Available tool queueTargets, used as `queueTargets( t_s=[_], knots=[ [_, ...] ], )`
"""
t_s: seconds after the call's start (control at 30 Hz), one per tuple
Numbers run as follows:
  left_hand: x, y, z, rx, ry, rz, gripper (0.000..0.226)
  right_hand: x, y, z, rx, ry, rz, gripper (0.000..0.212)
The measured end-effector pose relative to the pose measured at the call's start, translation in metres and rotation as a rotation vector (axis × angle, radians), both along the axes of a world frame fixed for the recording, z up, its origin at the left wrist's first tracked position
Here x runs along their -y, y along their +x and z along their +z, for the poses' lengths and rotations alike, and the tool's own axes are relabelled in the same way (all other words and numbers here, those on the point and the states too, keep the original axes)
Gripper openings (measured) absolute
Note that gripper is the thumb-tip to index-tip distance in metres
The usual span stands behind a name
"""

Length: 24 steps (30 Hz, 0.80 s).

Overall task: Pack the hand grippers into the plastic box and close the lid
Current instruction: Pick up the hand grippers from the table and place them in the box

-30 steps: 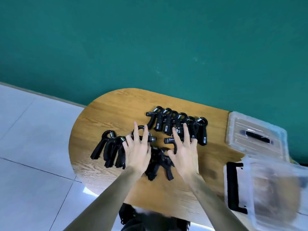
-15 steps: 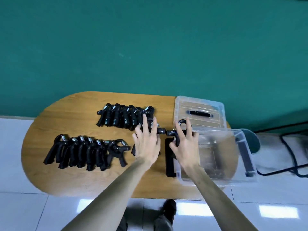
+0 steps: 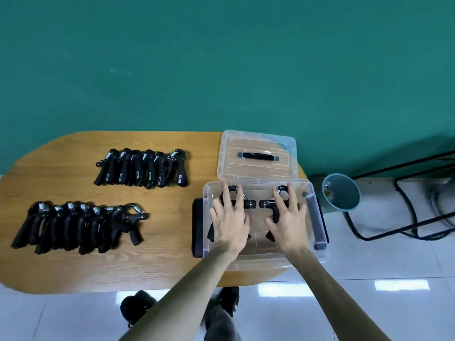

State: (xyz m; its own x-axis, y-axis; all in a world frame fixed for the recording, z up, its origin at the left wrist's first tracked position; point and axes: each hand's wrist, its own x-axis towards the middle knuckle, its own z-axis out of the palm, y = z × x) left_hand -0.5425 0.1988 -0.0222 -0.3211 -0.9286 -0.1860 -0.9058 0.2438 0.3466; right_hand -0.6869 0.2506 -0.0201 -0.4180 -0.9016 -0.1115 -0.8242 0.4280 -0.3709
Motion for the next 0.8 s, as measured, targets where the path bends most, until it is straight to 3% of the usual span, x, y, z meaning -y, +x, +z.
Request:
queueTargets(
  t_s=[0.47, 0.7, 0.8],
  knots=[
    [-0.008, -0.034, -0.094, 0.17, 0.221, 0.067, 0.082, 0.003, -0.035, -0.098, 0.215, 0.311, 0.07, 0.075],
    [-0.007, -0.043, -0.141, 0.286, 0.338, 0.06, 0.088, 0.012, -0.039, -0.151, 0.173, 0.397, 0.203, 0.072],
    [-0.006, -0.045, -0.158, 0.288, 0.209, 0.048, 0.096, 0.017, -0.037, -0.151, 0.136, 0.395, 0.218, 0.074]
  ],
)
